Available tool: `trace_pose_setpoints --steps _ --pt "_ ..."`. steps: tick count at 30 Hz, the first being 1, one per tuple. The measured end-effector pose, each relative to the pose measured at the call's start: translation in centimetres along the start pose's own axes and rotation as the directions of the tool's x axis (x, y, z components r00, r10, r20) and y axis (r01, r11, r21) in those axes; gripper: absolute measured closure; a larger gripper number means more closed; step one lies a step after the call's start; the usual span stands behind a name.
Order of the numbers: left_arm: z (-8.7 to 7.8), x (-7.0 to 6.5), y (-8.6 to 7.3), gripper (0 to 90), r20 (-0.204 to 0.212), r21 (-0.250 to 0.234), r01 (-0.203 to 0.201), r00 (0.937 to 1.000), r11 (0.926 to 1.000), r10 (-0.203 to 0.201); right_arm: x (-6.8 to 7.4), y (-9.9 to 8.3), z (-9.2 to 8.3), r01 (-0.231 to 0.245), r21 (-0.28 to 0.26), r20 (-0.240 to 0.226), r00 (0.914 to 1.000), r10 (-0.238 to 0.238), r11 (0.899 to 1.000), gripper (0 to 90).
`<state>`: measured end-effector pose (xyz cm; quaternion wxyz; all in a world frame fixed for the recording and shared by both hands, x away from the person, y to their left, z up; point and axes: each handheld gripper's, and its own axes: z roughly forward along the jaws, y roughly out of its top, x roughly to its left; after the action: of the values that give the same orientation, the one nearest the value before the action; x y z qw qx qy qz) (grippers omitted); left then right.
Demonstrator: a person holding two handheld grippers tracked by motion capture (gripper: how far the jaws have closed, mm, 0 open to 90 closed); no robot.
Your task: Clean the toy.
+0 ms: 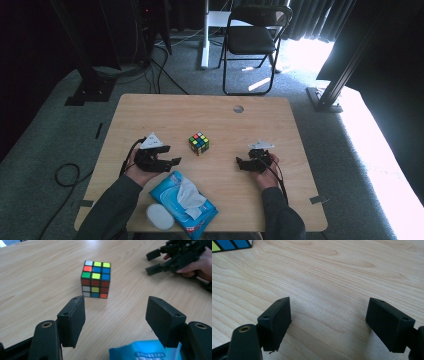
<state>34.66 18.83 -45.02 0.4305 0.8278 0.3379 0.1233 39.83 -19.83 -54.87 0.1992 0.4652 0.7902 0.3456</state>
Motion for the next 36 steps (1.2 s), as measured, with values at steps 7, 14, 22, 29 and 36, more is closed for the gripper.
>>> trace_pose_setpoints --steps 7,14,22,29,36 --pt "-1.2 -0.8 -0.3 35.8 0.072 -0.010 0.002 0.9974 1.0000 -0.001 0.0 0.0 0.0 0.000 0.000 0.001 1.0000 0.000 1.000 20.0" --pt "-1.4 -2.2 -0.2 40.6 0.119 -0.001 -0.028 0.9925 0.9996 0.028 0.0 0.0 0.0 -0.001 0.000 0.001 1.0000 0.001 1.000 20.0" --pt "-1.4 -3.5 -0.1 42.0 0.159 0.011 -0.060 0.9855 0.9981 0.058 0.0 0.0 0.0 0.000 0.000 0.001 1.0000 0.000 1.000 19.9" --pt "-0.8 -4.3 -0.8 44.5 0.219 0.050 -0.074 0.9738 0.9960 0.061 0.0 0.0 0.0 -0.001 0.000 0.001 1.0000 0.001 1.000 20.0" --pt "0.1 -5.3 -1.4 51.7 0.287 0.117 -0.131 0.9535 0.9843 0.093 0.0 0.0 0.0 -0.001 0.000 0.001 1.0000 0.001 1.000 19.9"
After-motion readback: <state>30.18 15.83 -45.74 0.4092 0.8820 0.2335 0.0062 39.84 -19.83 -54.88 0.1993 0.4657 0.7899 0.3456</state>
